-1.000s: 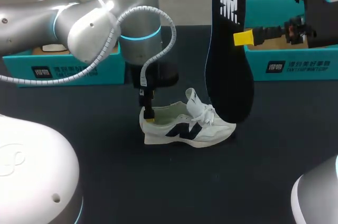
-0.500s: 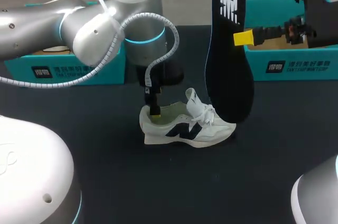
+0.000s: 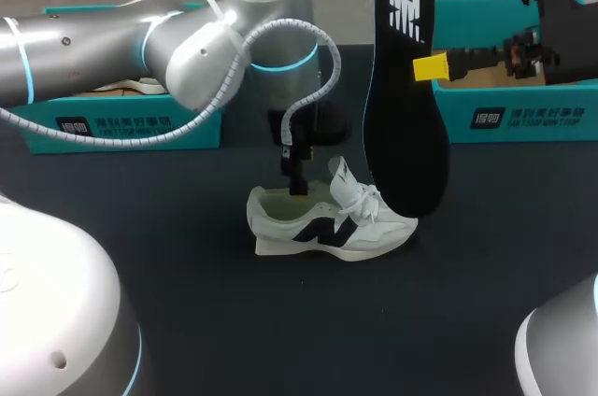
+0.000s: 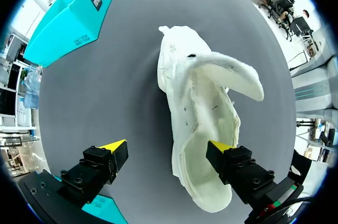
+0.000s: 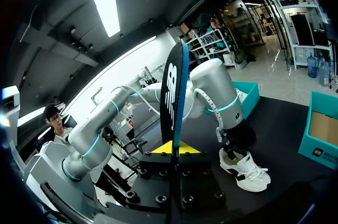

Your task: Take the shoe out of the shoebox, open the shoe tongue, remove and reinsert the insole, then place the shoe into the shoebox

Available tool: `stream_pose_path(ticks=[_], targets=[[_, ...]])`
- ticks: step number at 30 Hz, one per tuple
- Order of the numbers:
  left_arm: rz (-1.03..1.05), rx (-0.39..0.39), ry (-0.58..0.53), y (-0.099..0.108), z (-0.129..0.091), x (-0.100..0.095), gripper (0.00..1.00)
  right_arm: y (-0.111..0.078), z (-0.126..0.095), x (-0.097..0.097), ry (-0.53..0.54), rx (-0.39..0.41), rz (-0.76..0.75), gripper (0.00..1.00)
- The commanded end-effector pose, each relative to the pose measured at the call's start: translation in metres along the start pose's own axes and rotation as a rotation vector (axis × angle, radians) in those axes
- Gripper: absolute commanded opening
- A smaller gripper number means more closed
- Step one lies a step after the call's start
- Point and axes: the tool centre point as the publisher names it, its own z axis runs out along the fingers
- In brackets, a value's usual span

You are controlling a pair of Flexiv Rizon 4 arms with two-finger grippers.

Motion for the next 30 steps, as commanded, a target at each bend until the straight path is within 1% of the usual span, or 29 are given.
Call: stream_pose_path(ticks=[1,8,9,11,12,13,14,15,19,20,21,30], targets=[[0.003,-0.011,0.014,-0.017,0.016,-0.005,1.0,0.003,0.003,-0.001,0.001,0.005,0.001,0.0],[-0.011,-0.006,0.014,-0.021,0.03,-0.004,1.0,0.003,0.003,-0.001,0.001,0.005,0.001,0.0],[-0.013,-0.006,0.015,-0.021,0.031,-0.004,0.88,0.003,0.003,-0.001,0.001,0.005,0.001,0.0],[-0.021,0.0,0.015,-0.02,0.032,-0.004,0.48,0.003,0.003,-0.001,0.001,0.005,0.001,0.0],[-0.025,0.004,0.015,-0.019,0.032,-0.004,0.41,0.003,0.003,-0.001,0.001,0.005,0.001,0.0],[-0.027,0.01,0.018,-0.019,0.032,-0.003,0.29,0.003,0.003,-0.001,0.001,0.005,0.001,0.0],[-0.027,0.013,0.019,-0.018,0.032,-0.002,0.07,0.003,0.003,-0.001,0.001,0.005,0.001,0.0],[-0.029,0.017,0.02,-0.017,0.032,-0.001,0.0,0.003,0.003,-0.001,0.001,0.005,0.001,0.0],[-0.027,0.026,0.033,-0.015,0.031,0.005,0.0,0.003,0.003,-0.001,0.001,0.005,0.001,0.0],[-0.053,0.015,0.038,-0.014,0.031,0.007,0.0,0.003,0.003,-0.001,0.001,0.005,0.001,0.0],[-0.058,0.023,0.043,-0.012,0.031,0.009,0.0,0.003,0.003,-0.001,0.001,0.005,0.001,0.0],[-0.058,0.023,0.043,-0.012,0.031,0.009,0.0,0.003,0.003,-0.001,0.001,0.005,0.001,0.0]])
